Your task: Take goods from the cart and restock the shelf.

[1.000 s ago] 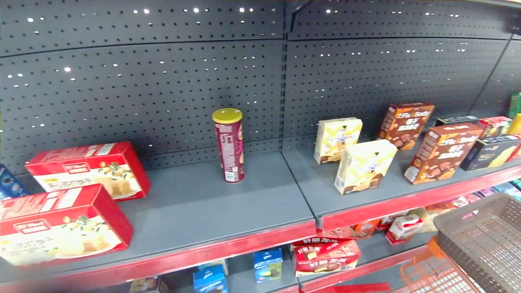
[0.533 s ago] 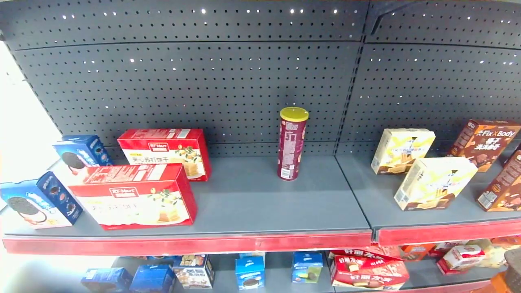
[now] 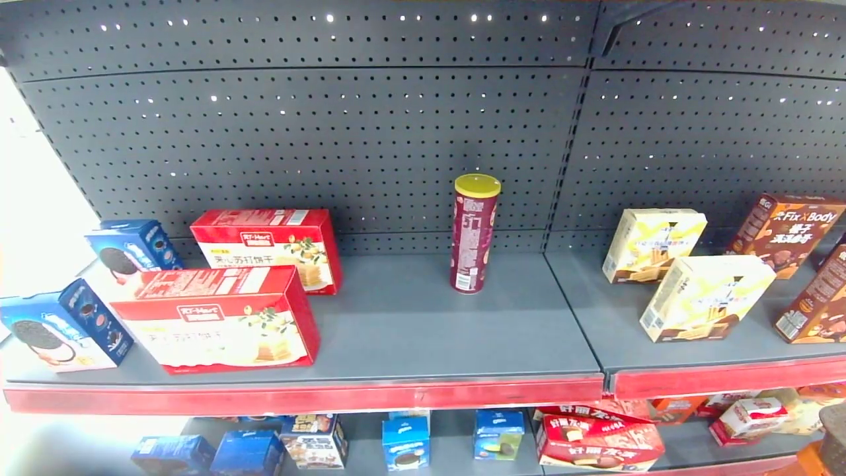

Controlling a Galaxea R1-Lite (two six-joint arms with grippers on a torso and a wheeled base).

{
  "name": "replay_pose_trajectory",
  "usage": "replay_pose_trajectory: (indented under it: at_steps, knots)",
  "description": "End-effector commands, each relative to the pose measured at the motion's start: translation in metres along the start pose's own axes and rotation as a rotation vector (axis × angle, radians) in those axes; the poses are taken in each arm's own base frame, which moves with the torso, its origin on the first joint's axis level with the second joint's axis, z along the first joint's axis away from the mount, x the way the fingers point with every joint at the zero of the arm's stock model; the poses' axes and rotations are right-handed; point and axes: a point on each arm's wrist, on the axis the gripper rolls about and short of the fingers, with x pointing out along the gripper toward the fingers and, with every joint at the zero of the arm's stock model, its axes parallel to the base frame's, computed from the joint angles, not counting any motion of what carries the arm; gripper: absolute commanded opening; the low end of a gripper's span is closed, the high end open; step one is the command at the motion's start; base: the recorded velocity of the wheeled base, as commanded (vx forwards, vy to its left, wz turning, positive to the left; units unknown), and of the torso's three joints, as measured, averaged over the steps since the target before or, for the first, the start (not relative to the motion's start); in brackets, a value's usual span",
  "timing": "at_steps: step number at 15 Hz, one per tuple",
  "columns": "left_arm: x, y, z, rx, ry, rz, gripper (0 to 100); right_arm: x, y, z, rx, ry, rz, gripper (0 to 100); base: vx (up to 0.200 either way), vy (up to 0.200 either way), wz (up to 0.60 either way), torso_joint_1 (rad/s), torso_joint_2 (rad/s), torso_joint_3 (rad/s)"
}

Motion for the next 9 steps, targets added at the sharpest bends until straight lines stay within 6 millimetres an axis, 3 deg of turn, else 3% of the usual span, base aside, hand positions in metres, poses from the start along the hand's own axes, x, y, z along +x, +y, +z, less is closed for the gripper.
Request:
replay_pose_trajectory:
  at_steps: [1,4,9]
  knots:
    - [0.000,0.000,0.000,0.000,0.002,0.000,100,-0.001,0.006,-0.017,0.059,0.055,-0.006,0,0.000,0.000,0.00,0.000,0.00,0.000]
    - [0.000,0.000,0.000,0.000,0.002,-0.001,100,0.002,0.006,-0.019,0.141,0.084,-0.038,0,0.000,0.000,0.00,0.000,0.00,0.000]
    - [0.000,0.000,0.000,0.001,0.002,-0.001,100,-0.008,0.005,-0.015,0.157,0.009,0.026,0,0.000,0.000,0.00,0.000,0.00,0.000]
